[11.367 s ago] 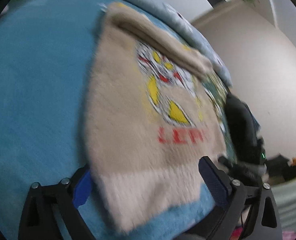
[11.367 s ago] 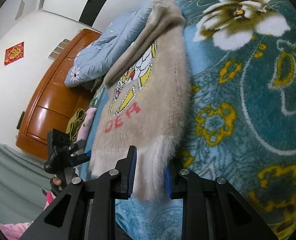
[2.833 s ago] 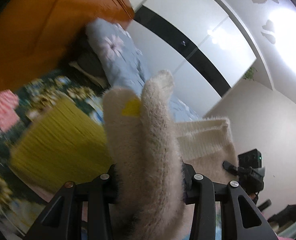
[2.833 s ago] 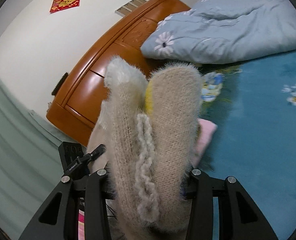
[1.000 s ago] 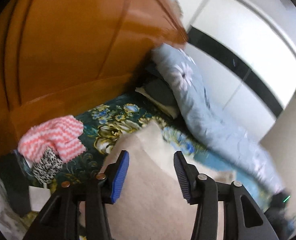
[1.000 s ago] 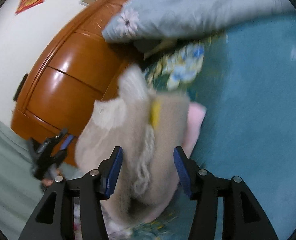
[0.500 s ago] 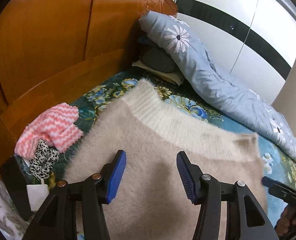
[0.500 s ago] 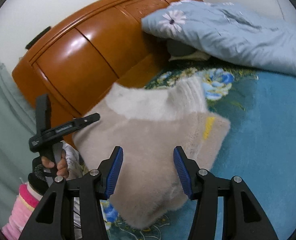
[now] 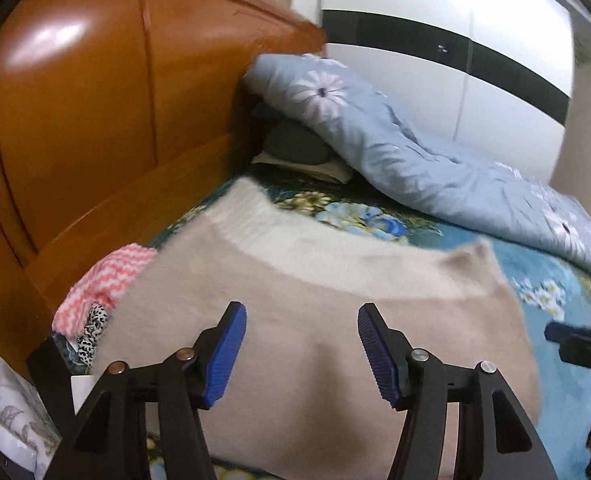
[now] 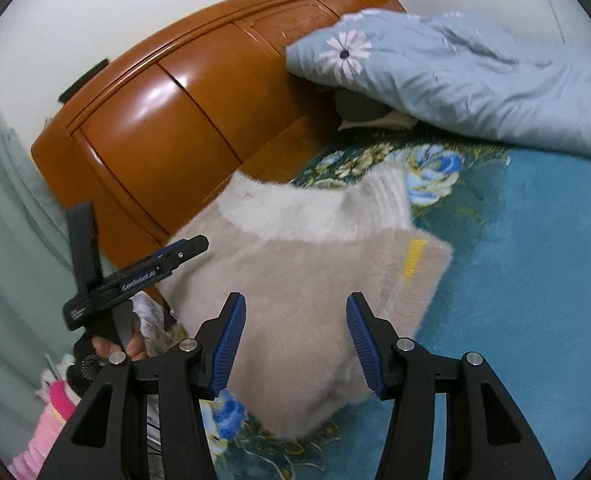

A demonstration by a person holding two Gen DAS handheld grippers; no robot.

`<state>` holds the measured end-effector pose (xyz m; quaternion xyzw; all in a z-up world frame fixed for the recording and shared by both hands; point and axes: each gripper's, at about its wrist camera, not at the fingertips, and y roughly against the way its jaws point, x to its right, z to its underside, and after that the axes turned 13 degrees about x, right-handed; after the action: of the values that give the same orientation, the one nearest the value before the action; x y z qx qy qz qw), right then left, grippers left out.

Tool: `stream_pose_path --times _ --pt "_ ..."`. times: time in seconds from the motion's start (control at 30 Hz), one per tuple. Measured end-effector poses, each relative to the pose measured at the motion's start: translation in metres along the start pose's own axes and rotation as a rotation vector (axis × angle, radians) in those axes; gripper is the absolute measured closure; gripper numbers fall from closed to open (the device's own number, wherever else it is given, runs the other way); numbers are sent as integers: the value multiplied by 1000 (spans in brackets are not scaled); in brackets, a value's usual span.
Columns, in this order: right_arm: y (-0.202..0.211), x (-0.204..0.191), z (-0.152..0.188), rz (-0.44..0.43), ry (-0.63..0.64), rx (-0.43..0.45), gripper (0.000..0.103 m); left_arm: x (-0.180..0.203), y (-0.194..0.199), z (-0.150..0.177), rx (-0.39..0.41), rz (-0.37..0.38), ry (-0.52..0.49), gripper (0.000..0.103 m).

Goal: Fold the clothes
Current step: 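Lower the sweater onto the pink folded clothes and open both grippers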

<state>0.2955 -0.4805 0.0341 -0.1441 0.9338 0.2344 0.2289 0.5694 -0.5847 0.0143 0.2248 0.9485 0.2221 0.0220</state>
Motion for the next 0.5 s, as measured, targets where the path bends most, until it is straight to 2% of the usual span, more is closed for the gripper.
stream_pose_path --times 0.17,0.2,0.27,0.37,0.5 --pt "13 -5 14 63 71 -17 48 13 21 18 28 15 85 35" --pt "17 -4 18 66 80 -18 43 15 27 21 43 14 102 33" --pt "23 -3 25 77 98 -24 42 20 38 29 69 -2 116 29" --pt "25 -1 34 106 115 -50 42 30 44 39 69 -27 127 23" --pt "32 0 49 130 105 -60 38 41 52 56 60 -51 152 20"
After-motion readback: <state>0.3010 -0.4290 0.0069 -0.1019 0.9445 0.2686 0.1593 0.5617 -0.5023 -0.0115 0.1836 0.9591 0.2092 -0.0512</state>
